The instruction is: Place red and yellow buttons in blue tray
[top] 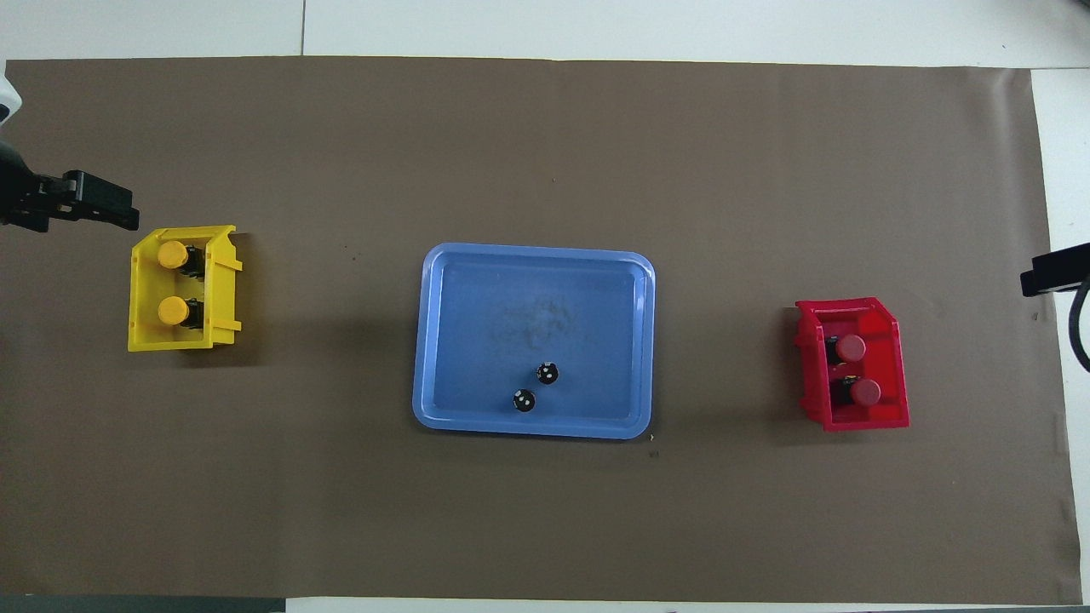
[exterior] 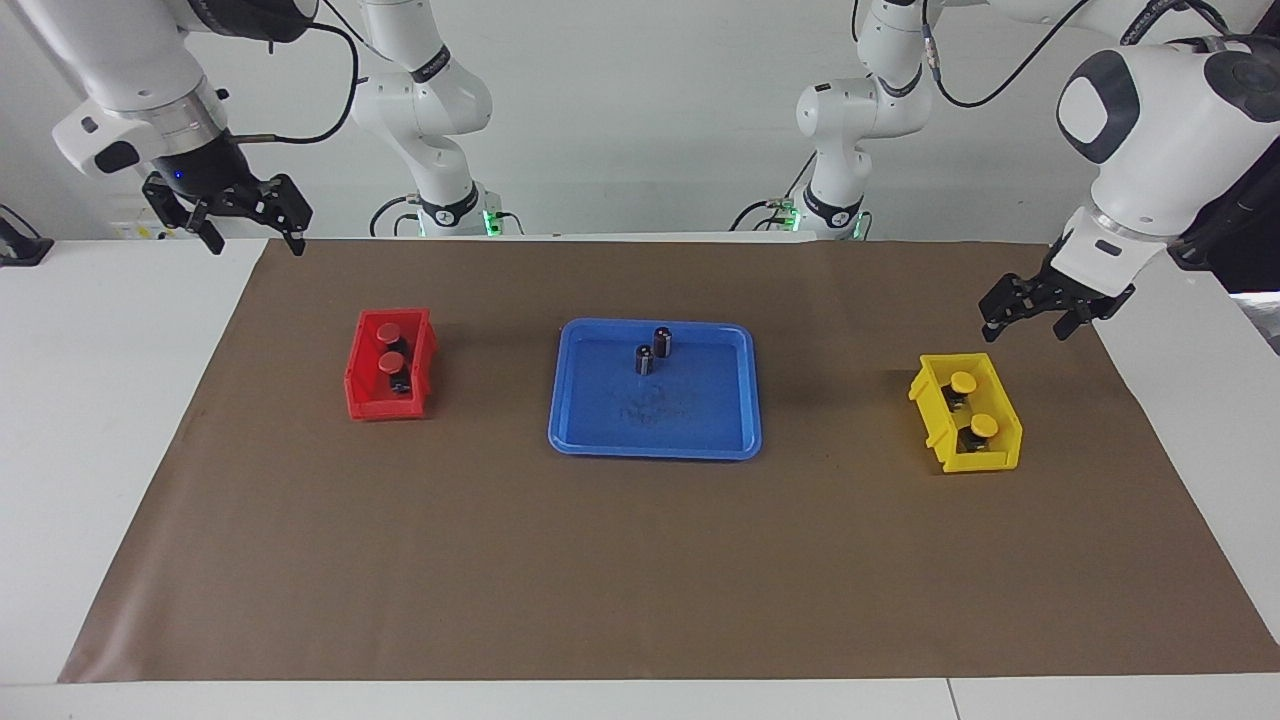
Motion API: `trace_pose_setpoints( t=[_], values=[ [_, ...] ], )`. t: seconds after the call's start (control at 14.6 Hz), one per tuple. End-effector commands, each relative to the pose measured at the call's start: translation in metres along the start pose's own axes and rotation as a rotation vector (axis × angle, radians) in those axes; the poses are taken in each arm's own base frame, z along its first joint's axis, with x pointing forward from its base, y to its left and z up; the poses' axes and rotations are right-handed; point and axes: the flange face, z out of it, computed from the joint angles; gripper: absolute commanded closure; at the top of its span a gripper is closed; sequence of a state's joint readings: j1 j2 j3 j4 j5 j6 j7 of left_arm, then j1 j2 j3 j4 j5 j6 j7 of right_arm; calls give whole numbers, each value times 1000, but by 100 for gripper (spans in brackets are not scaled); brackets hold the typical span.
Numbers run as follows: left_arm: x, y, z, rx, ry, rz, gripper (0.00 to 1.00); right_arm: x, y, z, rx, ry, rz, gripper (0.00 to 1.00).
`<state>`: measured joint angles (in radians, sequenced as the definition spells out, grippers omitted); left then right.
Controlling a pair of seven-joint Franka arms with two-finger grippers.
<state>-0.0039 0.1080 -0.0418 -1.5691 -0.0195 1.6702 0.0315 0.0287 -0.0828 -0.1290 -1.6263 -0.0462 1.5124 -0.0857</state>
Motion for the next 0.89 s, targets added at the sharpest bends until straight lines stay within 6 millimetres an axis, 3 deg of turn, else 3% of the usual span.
trace_pose_setpoints(
  t=[0.0, 0.48, 0.82],
  values=[
    [1, 3, 2, -15, -23, 8, 0, -3, 5, -3, -5, -8, -20, 0],
    [1, 2, 8, 27, -8, 5, 0, -6, 4, -2, -3, -20, -20, 0],
    [0, -1, 9, 32, -8, -5, 0, -16, -10, 24, 6, -39, -43, 0]
  ],
)
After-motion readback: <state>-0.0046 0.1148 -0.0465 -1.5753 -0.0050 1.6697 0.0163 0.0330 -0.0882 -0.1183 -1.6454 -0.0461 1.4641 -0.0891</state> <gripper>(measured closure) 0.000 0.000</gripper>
